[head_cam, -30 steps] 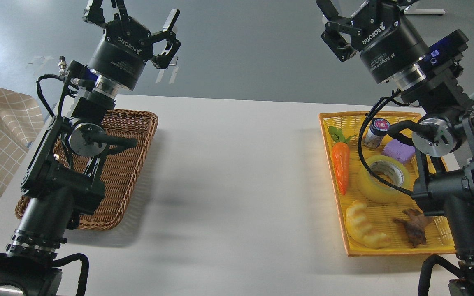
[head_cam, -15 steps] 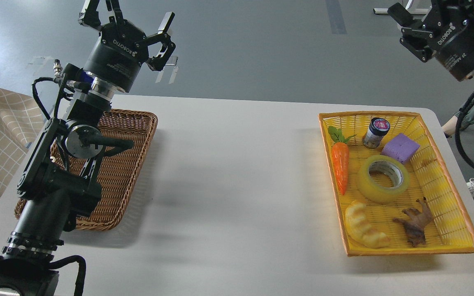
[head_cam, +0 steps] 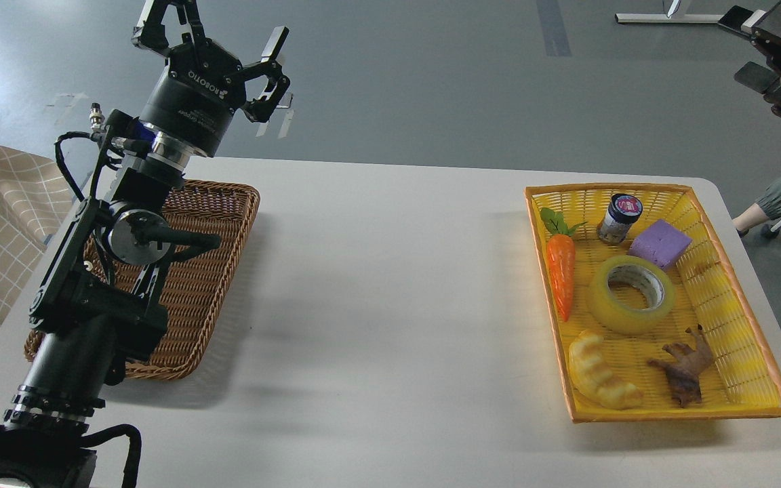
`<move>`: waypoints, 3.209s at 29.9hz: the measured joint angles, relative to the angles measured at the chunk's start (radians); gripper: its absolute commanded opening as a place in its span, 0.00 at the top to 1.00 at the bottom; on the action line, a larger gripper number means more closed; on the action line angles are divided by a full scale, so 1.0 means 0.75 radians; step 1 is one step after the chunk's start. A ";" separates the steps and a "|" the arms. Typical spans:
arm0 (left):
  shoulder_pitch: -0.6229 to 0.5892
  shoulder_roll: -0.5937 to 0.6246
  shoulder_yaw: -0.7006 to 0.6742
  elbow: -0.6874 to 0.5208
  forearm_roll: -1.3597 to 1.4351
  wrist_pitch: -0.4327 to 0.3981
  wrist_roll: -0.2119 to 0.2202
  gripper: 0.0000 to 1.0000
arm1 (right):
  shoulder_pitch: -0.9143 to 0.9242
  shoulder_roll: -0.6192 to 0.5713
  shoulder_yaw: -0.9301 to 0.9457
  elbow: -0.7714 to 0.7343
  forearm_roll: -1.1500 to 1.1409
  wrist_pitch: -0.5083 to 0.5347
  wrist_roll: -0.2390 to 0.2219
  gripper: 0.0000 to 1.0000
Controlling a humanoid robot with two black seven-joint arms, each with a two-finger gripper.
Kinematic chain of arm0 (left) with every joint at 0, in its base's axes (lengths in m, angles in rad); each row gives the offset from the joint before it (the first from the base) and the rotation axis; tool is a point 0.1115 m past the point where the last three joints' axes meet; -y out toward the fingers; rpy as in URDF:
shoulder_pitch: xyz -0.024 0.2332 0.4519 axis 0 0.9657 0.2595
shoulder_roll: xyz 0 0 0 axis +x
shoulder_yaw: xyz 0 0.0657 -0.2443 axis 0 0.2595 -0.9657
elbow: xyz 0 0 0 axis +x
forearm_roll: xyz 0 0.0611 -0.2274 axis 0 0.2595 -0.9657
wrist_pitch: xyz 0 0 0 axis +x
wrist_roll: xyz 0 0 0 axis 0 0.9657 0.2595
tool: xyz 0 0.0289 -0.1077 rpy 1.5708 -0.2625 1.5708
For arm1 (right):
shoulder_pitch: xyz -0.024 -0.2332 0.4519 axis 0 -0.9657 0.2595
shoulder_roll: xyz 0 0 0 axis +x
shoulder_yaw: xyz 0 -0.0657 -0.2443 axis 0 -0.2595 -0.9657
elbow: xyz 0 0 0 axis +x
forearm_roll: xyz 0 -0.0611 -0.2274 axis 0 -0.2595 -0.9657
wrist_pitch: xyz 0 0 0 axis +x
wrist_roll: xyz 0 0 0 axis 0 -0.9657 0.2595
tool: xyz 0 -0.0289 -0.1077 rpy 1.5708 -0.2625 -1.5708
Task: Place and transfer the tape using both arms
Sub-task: 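Lower the right gripper into the yellow tray toward the yellow tape roll, then grasp the yellow tape roll with the right gripper and lift it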
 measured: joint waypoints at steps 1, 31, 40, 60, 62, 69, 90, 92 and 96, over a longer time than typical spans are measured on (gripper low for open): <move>0.002 0.000 -0.001 -0.001 0.000 0.000 0.000 0.02 | 0.003 -0.013 0.000 0.004 -0.001 0.000 0.000 0.00; 0.028 0.026 0.002 -0.004 0.002 -0.001 0.003 0.02 | -0.298 0.108 -0.156 0.085 -1.200 0.000 0.000 0.04; 0.049 0.042 -0.007 -0.003 0.002 -0.004 -0.001 0.02 | -0.356 0.208 -0.202 0.072 -1.291 0.000 0.000 0.08; 0.051 0.086 -0.010 -0.003 -0.009 -0.004 -0.002 0.02 | -0.437 0.379 -0.180 -0.106 -1.307 0.000 0.000 0.13; 0.051 0.089 -0.010 -0.003 -0.010 -0.004 -0.002 0.02 | -0.439 0.381 -0.180 -0.112 -1.323 0.000 0.000 0.14; 0.051 0.092 -0.010 0.000 -0.010 -0.005 -0.002 0.02 | -0.446 0.390 -0.182 -0.137 -1.354 0.000 0.000 0.25; 0.062 0.100 -0.012 0.001 -0.010 -0.002 -0.002 0.02 | -0.485 0.421 -0.182 -0.158 -1.364 0.000 0.000 0.42; 0.063 0.101 -0.012 0.001 -0.009 -0.002 -0.002 0.02 | -0.487 0.421 -0.182 -0.158 -1.364 0.000 0.000 0.46; 0.066 0.102 -0.012 0.001 -0.006 -0.002 -0.002 0.02 | -0.488 0.424 -0.182 -0.157 -1.362 0.000 0.000 0.57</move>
